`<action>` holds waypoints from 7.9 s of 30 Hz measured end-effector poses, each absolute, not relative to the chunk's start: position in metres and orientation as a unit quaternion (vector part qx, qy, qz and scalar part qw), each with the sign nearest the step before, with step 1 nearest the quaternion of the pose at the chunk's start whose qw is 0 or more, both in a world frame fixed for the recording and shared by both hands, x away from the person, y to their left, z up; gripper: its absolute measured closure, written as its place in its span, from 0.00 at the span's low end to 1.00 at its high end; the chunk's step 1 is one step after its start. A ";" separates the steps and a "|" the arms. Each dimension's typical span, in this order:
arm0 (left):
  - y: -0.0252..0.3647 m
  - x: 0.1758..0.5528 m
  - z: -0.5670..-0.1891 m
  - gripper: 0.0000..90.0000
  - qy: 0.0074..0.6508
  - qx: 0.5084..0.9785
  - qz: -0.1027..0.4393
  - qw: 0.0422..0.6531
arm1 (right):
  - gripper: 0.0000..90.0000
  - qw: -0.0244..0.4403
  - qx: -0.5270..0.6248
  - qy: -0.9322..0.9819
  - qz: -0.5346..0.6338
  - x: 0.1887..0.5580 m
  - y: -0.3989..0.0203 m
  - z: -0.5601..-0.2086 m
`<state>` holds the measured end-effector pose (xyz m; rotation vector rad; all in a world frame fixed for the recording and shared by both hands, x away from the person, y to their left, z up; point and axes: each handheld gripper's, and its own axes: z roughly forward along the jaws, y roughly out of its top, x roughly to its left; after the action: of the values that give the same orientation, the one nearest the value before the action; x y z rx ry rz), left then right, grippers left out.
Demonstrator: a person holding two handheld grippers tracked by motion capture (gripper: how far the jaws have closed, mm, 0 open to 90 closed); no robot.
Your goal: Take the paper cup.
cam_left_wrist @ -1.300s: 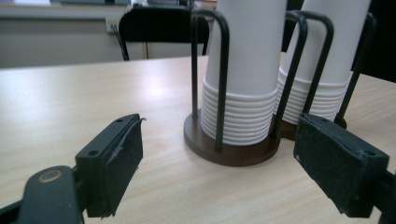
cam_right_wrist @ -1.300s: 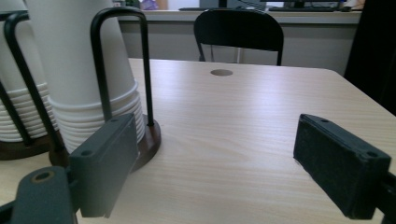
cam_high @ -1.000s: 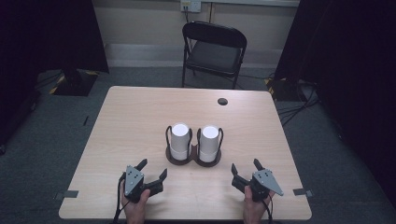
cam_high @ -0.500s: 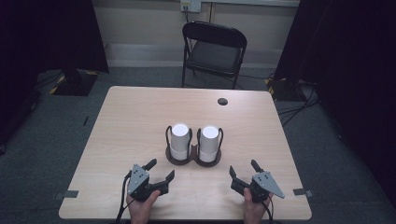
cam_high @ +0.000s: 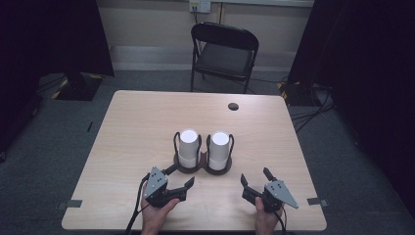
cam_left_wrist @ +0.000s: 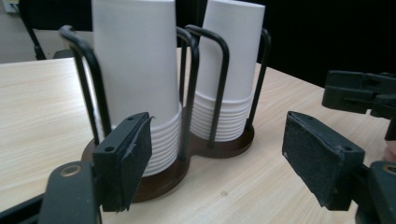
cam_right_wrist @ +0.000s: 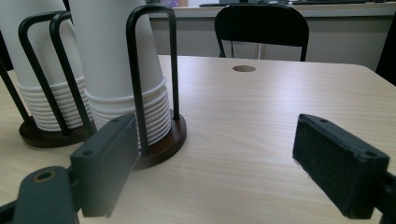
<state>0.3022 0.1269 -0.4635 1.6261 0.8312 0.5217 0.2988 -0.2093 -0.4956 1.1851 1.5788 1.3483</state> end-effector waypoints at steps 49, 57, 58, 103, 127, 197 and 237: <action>0.075 0.356 -0.398 0.31 0.266 0.729 0.219 0.591 | 0.16 0.360 0.465 0.618 0.522 0.301 -0.210 -0.495; 0.058 0.377 -0.391 0.30 0.268 0.732 0.207 0.591 | 0.16 0.360 0.464 0.618 0.522 0.301 -0.210 -0.495; 0.057 0.379 -0.391 0.30 0.270 0.732 0.203 0.591 | 0.16 0.360 0.464 0.618 0.522 0.301 -0.210 -0.495; 0.024 0.421 -0.402 0.37 0.287 0.772 0.206 0.529 | 0.16 0.358 0.460 0.619 0.527 0.300 -0.210 -0.495; 0.029 0.413 -0.389 0.40 0.302 0.742 0.213 0.559 | 0.16 0.356 0.458 0.618 0.529 0.300 -0.211 -0.496; 0.066 0.369 -0.353 0.40 0.298 0.674 0.206 0.643 | 0.15 0.358 0.461 0.616 0.528 0.300 -0.210 -0.496; 0.100 0.337 -0.401 0.40 0.354 0.628 0.066 0.690 | 0.38 0.277 0.360 0.663 0.595 0.289 -0.177 -0.485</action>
<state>0.3369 0.0995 -0.4007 1.4042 0.7921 0.1487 0.2889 -0.1773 -0.4846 0.9662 1.7813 1.5982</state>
